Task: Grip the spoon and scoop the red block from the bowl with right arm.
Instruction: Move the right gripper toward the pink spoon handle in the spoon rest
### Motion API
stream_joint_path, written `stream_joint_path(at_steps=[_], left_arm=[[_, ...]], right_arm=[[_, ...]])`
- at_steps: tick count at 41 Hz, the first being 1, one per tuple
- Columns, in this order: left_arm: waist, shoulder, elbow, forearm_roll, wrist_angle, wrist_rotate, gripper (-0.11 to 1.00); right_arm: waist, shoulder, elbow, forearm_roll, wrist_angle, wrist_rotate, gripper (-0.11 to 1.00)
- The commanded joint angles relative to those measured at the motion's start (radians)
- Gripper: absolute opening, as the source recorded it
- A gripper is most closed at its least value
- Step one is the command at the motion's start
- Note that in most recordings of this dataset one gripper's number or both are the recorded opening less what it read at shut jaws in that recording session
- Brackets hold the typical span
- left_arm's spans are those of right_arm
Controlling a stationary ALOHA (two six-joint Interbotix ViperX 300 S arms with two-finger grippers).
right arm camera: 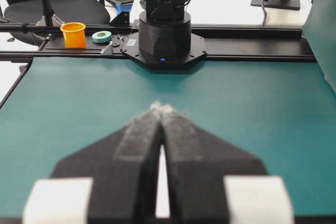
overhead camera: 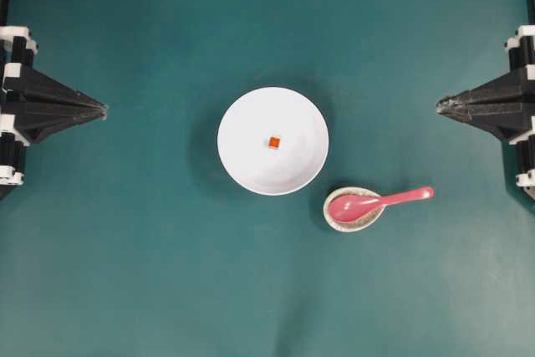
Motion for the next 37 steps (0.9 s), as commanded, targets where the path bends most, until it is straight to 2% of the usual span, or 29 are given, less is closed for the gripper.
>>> stream_joint_path(at_steps=[1,3,5,37], left_arm=[[-0.008,0.012,-0.043,0.012,0.028,0.008,0.0],[-0.009,0.012,-0.052,0.012,0.063,0.014,0.04],[-0.011,0.012,-0.054,0.012,0.078,0.014,-0.01],[-0.011,0.014,-0.052,0.012,0.187,0.011,-0.01]], right_arm=[[0.005,0.005,-0.023,0.002,-0.006,0.014,0.0],[0.005,0.005,-0.026,0.002,0.0,0.014,0.0],[0.006,0.005,-0.026,0.002,0.002,0.014,0.0],[0.008,0.038,-0.017,0.012,0.0,0.025,0.0]])
